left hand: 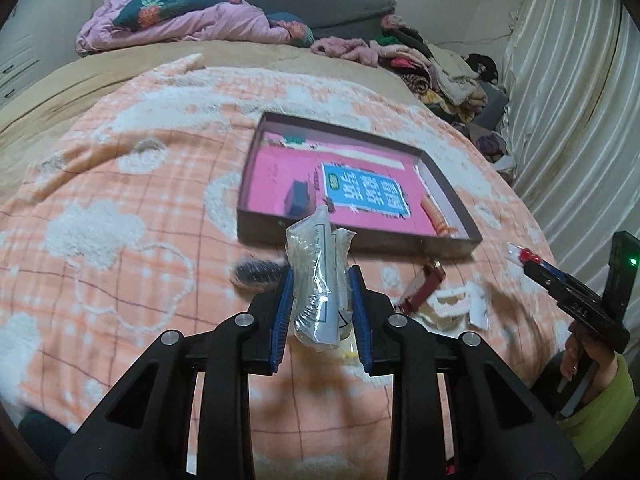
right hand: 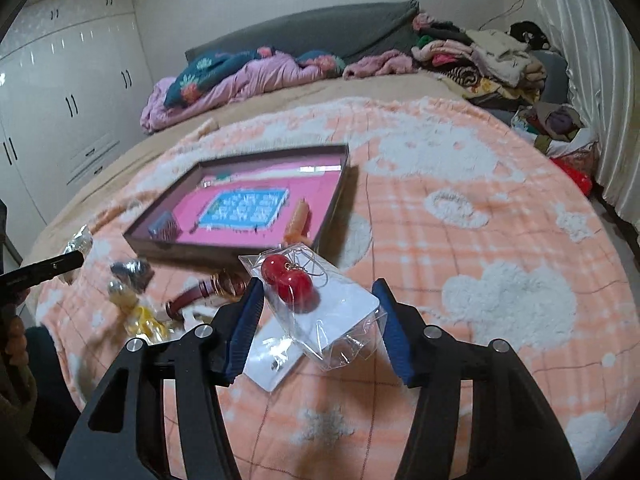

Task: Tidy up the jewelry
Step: 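Grasp the red cherry earring bag with the right tool while the left tool carries the packet over the box, then lower both held bags into the box and open both tools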

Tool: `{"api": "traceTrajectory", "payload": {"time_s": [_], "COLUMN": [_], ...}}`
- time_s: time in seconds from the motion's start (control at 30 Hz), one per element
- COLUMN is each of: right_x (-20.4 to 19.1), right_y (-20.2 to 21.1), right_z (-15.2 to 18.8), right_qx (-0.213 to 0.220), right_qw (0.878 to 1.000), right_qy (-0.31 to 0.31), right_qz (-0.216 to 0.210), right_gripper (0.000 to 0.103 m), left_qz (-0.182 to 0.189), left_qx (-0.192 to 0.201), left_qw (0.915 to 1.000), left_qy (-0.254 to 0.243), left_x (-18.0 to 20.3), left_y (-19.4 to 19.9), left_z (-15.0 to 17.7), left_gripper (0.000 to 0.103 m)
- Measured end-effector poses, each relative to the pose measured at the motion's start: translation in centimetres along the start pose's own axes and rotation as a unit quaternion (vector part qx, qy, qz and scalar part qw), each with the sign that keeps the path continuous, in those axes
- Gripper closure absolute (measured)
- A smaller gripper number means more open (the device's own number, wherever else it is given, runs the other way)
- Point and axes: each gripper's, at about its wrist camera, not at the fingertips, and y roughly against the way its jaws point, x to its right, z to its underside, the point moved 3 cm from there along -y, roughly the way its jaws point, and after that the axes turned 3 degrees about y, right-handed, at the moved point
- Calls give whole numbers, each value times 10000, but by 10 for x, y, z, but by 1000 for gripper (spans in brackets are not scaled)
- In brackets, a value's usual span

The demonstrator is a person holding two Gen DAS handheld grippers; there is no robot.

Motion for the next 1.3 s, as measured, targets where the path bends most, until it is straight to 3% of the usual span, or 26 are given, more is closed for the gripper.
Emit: {"api": "traceTrajectory", "payload": {"time_s": [0.33, 0.7, 1.3], "right_x": [-13, -32, -51], "right_y": [13, 10, -19], "right_z": [-38, -80, -111], "right_qx": [417, 716, 821], "right_qw": [9990, 9969, 9960], "right_qy": [100, 270, 117], "right_qz": [-90, -186, -337], "right_gripper": [48, 48, 48], "left_qz": [30, 318, 339], "left_qx": [285, 346, 38], "left_qw": [9995, 9981, 9982], "left_qy": [-160, -399, -492], "left_x": [9, 34, 44], "left_y": [-2, -17, -62], "left_z": [-34, -62, -80], "left_gripper": [83, 83, 83]}}
